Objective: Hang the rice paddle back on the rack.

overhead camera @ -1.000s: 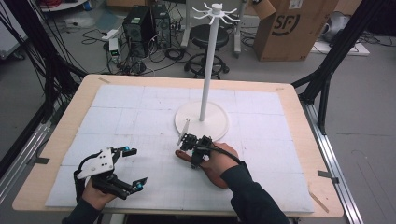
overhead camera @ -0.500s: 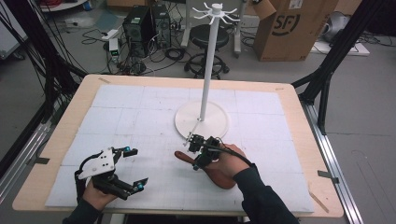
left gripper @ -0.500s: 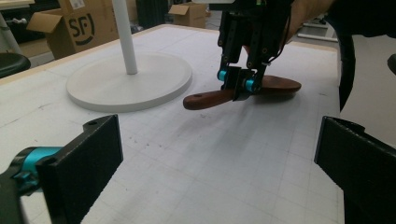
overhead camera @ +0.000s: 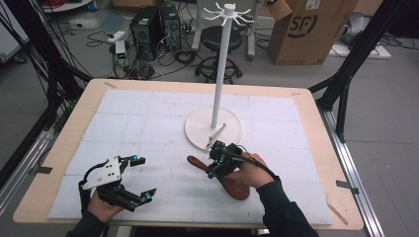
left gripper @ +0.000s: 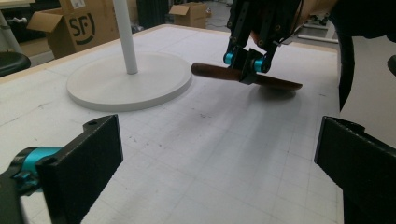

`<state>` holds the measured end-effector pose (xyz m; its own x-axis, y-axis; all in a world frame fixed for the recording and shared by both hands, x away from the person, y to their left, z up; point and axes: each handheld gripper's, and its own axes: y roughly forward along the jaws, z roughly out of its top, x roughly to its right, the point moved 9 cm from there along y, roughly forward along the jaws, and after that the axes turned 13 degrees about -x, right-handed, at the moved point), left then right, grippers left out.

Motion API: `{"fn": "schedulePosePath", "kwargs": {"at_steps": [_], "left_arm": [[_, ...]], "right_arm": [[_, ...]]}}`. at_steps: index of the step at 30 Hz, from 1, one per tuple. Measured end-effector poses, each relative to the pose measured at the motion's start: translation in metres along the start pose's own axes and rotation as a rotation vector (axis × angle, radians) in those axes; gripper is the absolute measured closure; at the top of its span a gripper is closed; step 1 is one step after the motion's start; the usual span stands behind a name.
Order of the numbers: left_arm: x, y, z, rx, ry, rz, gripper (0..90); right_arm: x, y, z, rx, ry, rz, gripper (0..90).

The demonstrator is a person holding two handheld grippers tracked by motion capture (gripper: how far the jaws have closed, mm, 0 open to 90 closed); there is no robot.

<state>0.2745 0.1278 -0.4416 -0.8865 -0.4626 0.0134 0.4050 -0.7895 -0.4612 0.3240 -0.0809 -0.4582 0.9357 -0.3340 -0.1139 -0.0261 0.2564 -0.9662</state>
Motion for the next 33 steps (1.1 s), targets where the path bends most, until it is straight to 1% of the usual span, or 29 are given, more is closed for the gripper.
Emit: {"fn": "schedulePosePath", "kwargs": {"at_steps": [2,3,4,5,6,9,10,13,14,15,16,17,27,30,31,32,33], "left_arm": [[0.000,0.000,0.000,0.000,-0.001,0.000,1.7],[0.000,0.000,0.000,-0.001,0.000,0.000,1.7],[0.000,0.000,0.000,-0.002,-0.001,-0.001,1.7],[0.000,0.000,0.000,-0.002,-0.001,-0.001,1.7],[0.000,0.000,0.000,-0.002,-0.001,0.000,1.7],[0.000,0.000,0.000,-0.002,-0.001,0.000,1.7],[0.000,0.000,0.000,-0.001,-0.001,0.000,1.7],[-0.001,0.001,0.000,-0.001,-0.004,0.000,1.7],[-0.001,0.001,0.000,-0.001,-0.004,0.000,1.7],[0.000,0.001,0.000,-0.001,-0.005,-0.001,1.7],[0.000,0.001,0.000,-0.001,-0.005,-0.001,1.7],[0.000,0.001,0.000,-0.001,-0.005,-0.003,1.7],[0.000,0.002,0.000,0.000,-0.007,-0.002,1.7],[0.000,0.002,0.000,0.002,-0.008,-0.004,1.7],[0.000,0.002,0.000,0.002,-0.007,-0.004,1.7],[0.000,0.001,0.000,0.003,-0.006,-0.003,1.7],[0.000,0.001,0.000,0.004,-0.006,-0.003,1.7]], "right_arm": [[-0.001,-0.004,-0.001,0.026,-0.009,0.008,77.3],[-0.001,-0.004,-0.001,0.026,-0.009,0.008,77.3],[-0.003,-0.010,-0.001,0.057,-0.008,0.022,77.3],[-0.003,-0.010,-0.001,0.057,-0.008,0.022,77.3],[-0.004,-0.015,-0.002,0.090,-0.011,0.036,77.3],[-0.003,-0.022,-0.005,0.133,-0.016,0.054,77.3],[-0.003,-0.022,-0.005,0.133,-0.016,0.054,77.3],[-0.001,-0.035,-0.012,0.201,-0.004,0.087,77.3],[-0.001,-0.035,-0.012,0.201,-0.004,0.087,77.3],[0.001,-0.042,-0.014,0.241,0.003,0.092,77.3],[0.001,-0.042,-0.014,0.241,0.003,0.092,77.3],[0.003,-0.047,-0.016,0.276,0.007,0.091,77.3],[0.005,-0.064,-0.017,0.389,0.014,0.101,77.4],[0.007,-0.070,-0.017,0.427,0.024,0.102,77.4],[0.007,-0.070,-0.017,0.427,0.024,0.102,77.4],[0.008,-0.075,-0.017,0.457,0.025,0.099,77.5],[0.008,-0.078,-0.016,0.473,0.028,0.098,77.5]]}}
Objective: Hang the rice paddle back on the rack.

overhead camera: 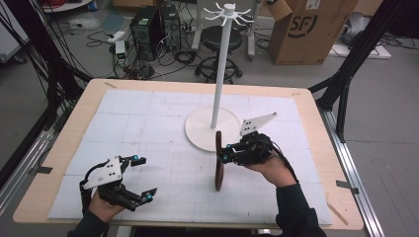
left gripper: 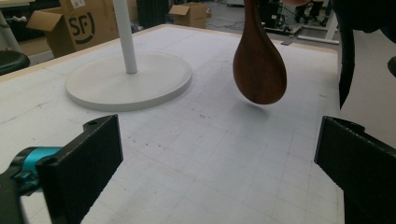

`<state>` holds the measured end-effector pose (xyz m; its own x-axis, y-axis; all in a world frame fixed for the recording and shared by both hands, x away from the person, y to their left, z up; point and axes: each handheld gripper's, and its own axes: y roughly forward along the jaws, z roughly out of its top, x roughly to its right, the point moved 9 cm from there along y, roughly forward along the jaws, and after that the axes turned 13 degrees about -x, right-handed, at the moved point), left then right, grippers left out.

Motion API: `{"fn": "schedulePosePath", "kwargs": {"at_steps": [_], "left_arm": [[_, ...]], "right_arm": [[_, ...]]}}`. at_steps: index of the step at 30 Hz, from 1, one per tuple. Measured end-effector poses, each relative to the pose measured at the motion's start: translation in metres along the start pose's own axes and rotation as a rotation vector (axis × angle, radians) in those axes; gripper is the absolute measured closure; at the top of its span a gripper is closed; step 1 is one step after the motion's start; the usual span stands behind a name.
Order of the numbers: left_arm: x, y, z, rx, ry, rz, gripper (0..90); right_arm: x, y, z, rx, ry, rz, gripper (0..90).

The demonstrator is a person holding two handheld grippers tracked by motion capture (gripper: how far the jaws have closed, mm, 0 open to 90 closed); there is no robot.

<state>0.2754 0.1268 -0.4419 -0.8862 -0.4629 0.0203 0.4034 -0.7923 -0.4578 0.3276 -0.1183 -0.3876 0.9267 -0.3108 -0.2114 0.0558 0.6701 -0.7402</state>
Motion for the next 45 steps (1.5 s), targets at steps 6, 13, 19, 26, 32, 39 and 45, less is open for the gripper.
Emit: {"fn": "schedulePosePath", "kwargs": {"at_steps": [6,13,19,26,32,39,45], "left_arm": [[0.000,0.000,0.000,0.000,0.001,0.001,1.7],[0.000,0.000,0.000,-0.001,0.001,0.001,1.7],[0.000,0.000,0.000,-0.002,0.000,0.003,1.7],[0.000,0.001,0.000,-0.001,-0.002,0.000,1.7],[0.001,0.002,0.001,-0.003,0.000,-0.003,1.7],[0.001,0.002,0.001,-0.003,0.003,-0.003,1.7],[0.001,0.002,0.001,-0.004,0.003,-0.005,1.7]], "right_arm": [[0.002,-0.011,0.006,0.075,0.005,-0.032,77.7],[0.004,-0.019,0.008,0.122,0.019,-0.045,77.8],[0.006,-0.025,0.011,0.164,0.019,-0.051,77.9],[0.011,-0.042,0.014,0.235,0.033,-0.068,77.9],[0.013,-0.055,0.020,0.291,0.035,-0.079,77.9],[0.018,-0.074,0.031,0.371,0.034,-0.105,77.9],[0.023,-0.086,0.038,0.380,0.036,-0.121,77.9]]}}
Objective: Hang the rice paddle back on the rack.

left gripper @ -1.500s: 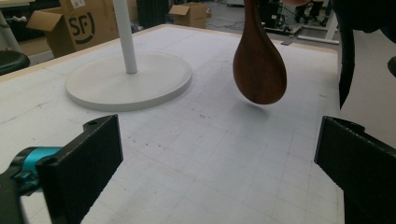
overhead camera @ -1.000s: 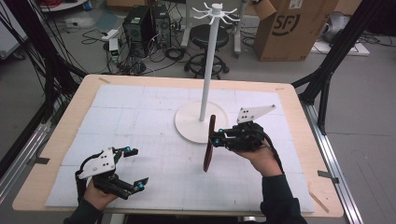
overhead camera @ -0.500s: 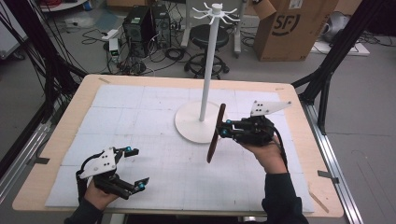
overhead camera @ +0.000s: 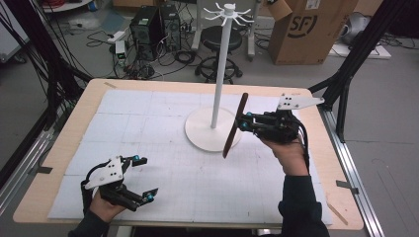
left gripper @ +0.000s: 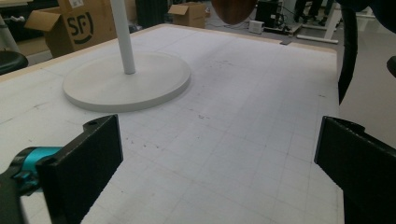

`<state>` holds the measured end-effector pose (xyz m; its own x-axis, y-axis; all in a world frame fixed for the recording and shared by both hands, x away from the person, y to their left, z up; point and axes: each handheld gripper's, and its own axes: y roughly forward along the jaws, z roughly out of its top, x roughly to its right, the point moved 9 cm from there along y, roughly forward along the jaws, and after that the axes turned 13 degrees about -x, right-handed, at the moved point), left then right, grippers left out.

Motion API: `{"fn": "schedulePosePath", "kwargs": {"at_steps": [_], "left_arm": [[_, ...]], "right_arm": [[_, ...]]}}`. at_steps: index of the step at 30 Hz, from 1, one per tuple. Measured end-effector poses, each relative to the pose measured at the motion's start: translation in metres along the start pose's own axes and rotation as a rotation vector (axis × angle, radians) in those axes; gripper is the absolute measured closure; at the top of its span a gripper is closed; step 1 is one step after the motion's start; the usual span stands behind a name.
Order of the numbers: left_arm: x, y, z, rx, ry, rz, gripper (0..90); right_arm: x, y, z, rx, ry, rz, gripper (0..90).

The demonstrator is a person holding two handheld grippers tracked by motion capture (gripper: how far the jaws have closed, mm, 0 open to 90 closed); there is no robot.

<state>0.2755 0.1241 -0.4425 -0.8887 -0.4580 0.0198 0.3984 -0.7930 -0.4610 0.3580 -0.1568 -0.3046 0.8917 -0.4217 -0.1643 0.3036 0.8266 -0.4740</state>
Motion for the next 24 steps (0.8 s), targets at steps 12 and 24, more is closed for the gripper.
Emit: {"fn": "schedulePosePath", "kwargs": {"at_steps": [12,24], "left_arm": [[0.000,0.000,0.000,0.000,-0.001,0.002,1.7],[-0.001,0.000,0.000,-0.001,-0.001,0.002,1.7]], "right_arm": [[0.025,-0.020,0.028,0.035,0.020,-0.062,77.9],[0.041,-0.035,0.047,0.039,0.025,-0.087,77.9]]}}
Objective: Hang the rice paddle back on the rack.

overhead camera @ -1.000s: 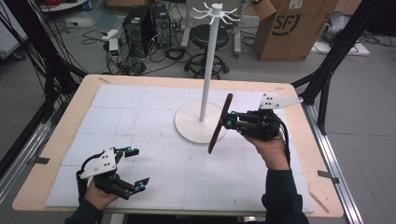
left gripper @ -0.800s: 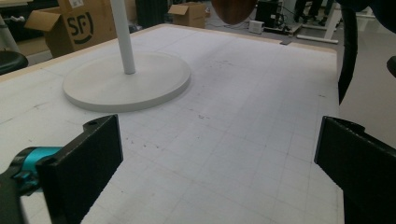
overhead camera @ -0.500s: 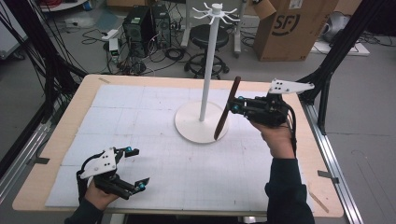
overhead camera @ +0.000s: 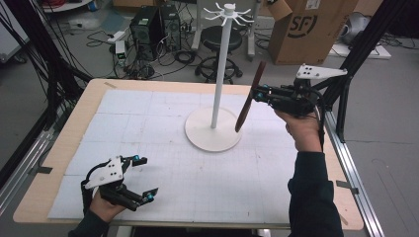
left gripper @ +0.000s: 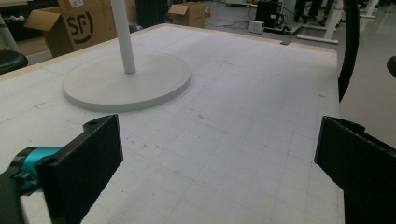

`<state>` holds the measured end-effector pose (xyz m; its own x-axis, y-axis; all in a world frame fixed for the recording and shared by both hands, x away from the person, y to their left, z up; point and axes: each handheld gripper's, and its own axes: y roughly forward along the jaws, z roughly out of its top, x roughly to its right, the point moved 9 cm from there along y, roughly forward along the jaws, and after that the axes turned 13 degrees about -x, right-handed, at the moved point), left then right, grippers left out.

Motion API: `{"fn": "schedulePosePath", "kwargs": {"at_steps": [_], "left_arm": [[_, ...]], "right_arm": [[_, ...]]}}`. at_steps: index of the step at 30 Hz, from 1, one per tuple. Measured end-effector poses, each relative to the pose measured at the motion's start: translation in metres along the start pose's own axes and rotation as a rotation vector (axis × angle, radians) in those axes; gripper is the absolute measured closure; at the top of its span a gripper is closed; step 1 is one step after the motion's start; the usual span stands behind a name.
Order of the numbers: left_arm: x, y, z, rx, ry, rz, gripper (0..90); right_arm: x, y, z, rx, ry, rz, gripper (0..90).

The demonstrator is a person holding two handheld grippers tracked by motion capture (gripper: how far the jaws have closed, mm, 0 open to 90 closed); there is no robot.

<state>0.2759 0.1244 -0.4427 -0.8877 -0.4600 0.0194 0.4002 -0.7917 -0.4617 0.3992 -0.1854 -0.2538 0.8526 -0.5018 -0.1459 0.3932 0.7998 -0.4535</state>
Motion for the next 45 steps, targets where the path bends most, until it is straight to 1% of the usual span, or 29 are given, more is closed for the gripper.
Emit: {"fn": "schedulePosePath", "kwargs": {"at_steps": [5,7,10,12,14,17,19,29,31,35,37,40,43,45], "left_arm": [[0.000,0.000,0.000,0.000,-0.001,0.002,1.7],[0.000,0.000,0.000,0.001,-0.001,0.001,1.7],[0.000,0.000,0.000,0.000,-0.001,0.001,1.7],[0.000,0.000,0.000,0.000,0.001,-0.001,1.7],[0.000,-0.001,0.000,0.001,-0.002,0.000,1.7],[0.000,-0.001,0.000,0.003,-0.002,0.001,1.7],[0.000,-0.001,0.000,0.002,-0.001,0.001,1.7],[0.001,-0.001,0.001,0.006,0.002,-0.001,1.7],[0.001,-0.001,0.001,0.010,0.002,-0.004,1.7],[0.002,-0.001,0.001,0.009,0.005,-0.006,1.7],[0.002,-0.002,0.002,0.009,0.006,-0.006,1.7],[0.002,-0.002,0.002,0.011,0.008,-0.005,1.7],[0.002,-0.002,0.002,0.012,0.008,-0.005,1.7],[0.002,-0.002,0.002,0.012,0.010,-0.006,1.7]], "right_arm": [[0.008,-0.002,0.009,-0.005,0.005,-0.015,77.8],[0.008,-0.003,0.012,-0.004,0.003,-0.015,77.9],[0.009,-0.003,0.021,-0.013,-0.009,-0.029,77.9],[0.010,-0.004,0.024,-0.012,-0.010,-0.030,77.9],[0.011,-0.005,0.031,-0.011,-0.011,-0.038,77.9],[0.011,-0.004,0.035,-0.015,-0.015,-0.047,77.9],[0.010,-0.003,0.042,-0.017,-0.022,-0.051,77.8],[0.009,0.003,0.057,-0.029,-0.017,-0.074,77.9],[0.010,0.004,0.063,-0.026,-0.002,-0.074,77.8],[0.009,0.005,0.068,-0.026,0.000,-0.083,77.9],[0.010,0.006,0.072,-0.035,0.008,-0.099,77.9],[0.010,0.008,0.076,-0.035,0.019,-0.095,77.9],[0.008,0.011,0.078,-0.043,0.010,-0.095,77.8],[0.008,0.013,0.079,-0.047,0.015,-0.097,77.8]]}}
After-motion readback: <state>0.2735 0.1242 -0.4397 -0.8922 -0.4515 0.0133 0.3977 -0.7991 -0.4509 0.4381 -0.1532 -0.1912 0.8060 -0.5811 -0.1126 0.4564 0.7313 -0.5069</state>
